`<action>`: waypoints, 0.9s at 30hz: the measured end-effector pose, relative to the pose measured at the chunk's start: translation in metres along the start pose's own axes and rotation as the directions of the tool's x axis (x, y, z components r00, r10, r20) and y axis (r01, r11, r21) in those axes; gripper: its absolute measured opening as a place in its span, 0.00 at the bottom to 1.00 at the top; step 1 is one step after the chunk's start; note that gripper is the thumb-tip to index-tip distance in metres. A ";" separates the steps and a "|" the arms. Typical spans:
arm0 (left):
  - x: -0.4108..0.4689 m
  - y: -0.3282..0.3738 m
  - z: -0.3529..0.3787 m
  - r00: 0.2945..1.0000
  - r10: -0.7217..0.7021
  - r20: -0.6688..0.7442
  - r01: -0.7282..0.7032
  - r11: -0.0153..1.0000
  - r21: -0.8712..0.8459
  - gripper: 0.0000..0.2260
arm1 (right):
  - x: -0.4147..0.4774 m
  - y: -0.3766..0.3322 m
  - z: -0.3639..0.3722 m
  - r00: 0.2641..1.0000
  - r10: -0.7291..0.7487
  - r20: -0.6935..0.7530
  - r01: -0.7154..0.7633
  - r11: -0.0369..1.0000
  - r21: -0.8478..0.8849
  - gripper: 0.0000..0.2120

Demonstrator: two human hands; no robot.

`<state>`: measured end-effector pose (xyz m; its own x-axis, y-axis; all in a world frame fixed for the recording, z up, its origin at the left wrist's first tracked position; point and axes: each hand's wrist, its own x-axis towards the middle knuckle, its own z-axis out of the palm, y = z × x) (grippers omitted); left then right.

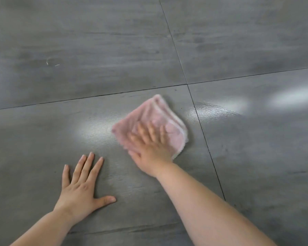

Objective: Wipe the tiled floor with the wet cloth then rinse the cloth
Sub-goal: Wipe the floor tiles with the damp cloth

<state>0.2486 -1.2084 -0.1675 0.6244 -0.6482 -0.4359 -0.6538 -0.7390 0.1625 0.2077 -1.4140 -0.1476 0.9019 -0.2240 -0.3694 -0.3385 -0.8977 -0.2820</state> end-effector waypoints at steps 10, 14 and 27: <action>0.000 0.002 -0.002 0.998 -0.028 0.050 0.026 0.999 0.030 0.45 | -0.067 0.153 -0.017 0.821 0.551 -0.150 -0.554 0.832 0.020 0.27; 0.000 0.002 -0.007 0.993 -0.111 -0.049 0.103 0.984 -0.146 0.61 | -0.057 0.081 0.018 0.788 0.569 -0.235 -0.566 0.820 0.084 0.28; -0.001 0.017 -0.024 0.985 -0.128 -0.112 0.112 0.984 -0.141 0.42 | -0.198 0.204 0.035 0.657 0.707 -0.262 -0.682 0.706 0.194 0.38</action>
<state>0.2467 -1.2246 -0.1428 0.7470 -0.5645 -0.3513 -0.5130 -0.8254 0.2356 -0.0497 -1.5392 -0.1627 0.4237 -0.8812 -0.2098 -0.9056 -0.4070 -0.1192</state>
